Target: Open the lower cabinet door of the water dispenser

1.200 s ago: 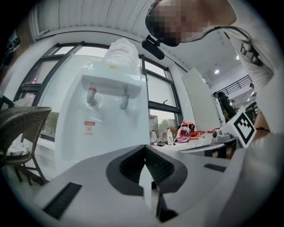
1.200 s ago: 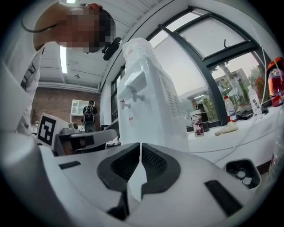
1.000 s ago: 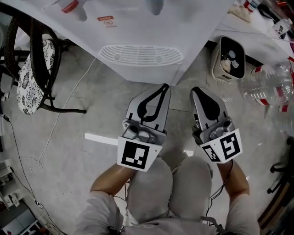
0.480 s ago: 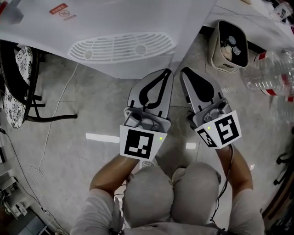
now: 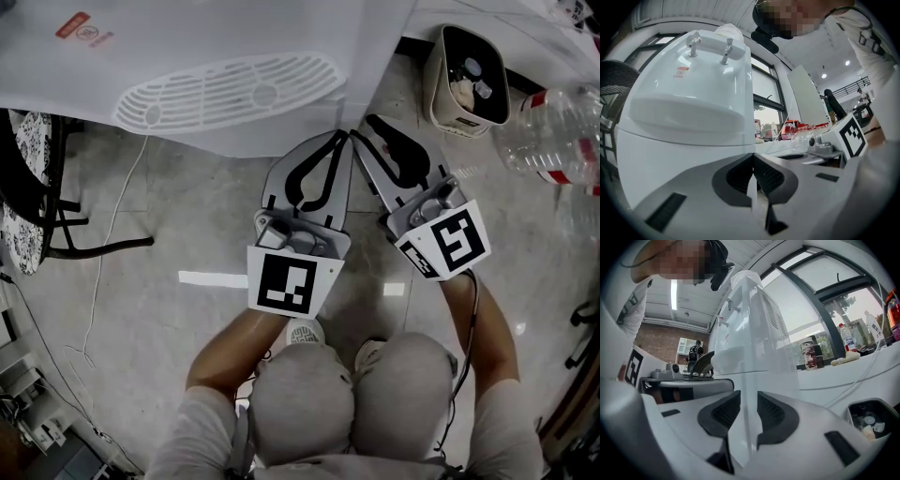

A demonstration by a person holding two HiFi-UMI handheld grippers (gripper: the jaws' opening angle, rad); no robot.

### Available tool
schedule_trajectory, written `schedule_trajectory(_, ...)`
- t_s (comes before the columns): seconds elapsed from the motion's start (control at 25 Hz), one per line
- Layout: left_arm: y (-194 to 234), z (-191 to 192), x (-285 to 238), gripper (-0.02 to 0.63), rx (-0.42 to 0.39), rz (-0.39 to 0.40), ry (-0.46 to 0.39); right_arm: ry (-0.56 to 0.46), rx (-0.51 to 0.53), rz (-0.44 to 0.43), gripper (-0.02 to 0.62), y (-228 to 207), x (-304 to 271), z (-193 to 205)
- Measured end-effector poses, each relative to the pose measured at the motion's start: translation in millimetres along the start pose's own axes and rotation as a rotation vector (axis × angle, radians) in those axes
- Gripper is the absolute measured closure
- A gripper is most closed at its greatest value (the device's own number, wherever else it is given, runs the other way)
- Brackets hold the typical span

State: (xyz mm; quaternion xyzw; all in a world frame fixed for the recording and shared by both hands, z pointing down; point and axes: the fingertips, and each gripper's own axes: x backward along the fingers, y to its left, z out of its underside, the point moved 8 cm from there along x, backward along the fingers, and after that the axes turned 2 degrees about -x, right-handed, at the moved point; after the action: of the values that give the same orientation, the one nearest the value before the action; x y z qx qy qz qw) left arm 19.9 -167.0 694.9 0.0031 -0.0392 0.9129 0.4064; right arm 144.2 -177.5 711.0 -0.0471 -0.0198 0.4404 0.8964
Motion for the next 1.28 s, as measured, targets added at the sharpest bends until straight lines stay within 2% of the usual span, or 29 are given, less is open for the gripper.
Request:
schedule_trajectory(0.16,0.5,-0.4,2.8,0.603,-0.017,0.007,-0.006,-0.014,-0.017,-0.037,0.410,-11.1,-3.9,3.1)
schedule_trajectory(0.28,1.3,-1.6,4.2,0.603,-0.022,0.006,-0.014,-0.020,-0.013,-0.049,0.379,-18.7,-6.7,4.4)
schedule_trajectory(0.6,-1.7,-6.3,9.7,0.603,-0.017,0.016,-0.040,-0.028,0.023,-0.114,0.359,-20.0,-22.5,6.0)
schedule_trajectory(0.8,-1.5,-10.7,12.6,0.603,-0.044,0.031,-0.056,-0.051,0.008,-0.108,0.357,-23.6,-25.6,7.6)
schedule_trajectory(1.0,-1.7,-8.0,13.5,0.603,-0.036,0.031,-0.057,-0.053,0.018,-0.115,0.348,-24.0,-28.3,7.3)
schedule_trajectory(1.28,-4.3,-6.9,21.2,0.603,-0.036,0.031,-0.064,-0.075,-0.019,-0.083,0.358,-21.5,-26.2,9.5)
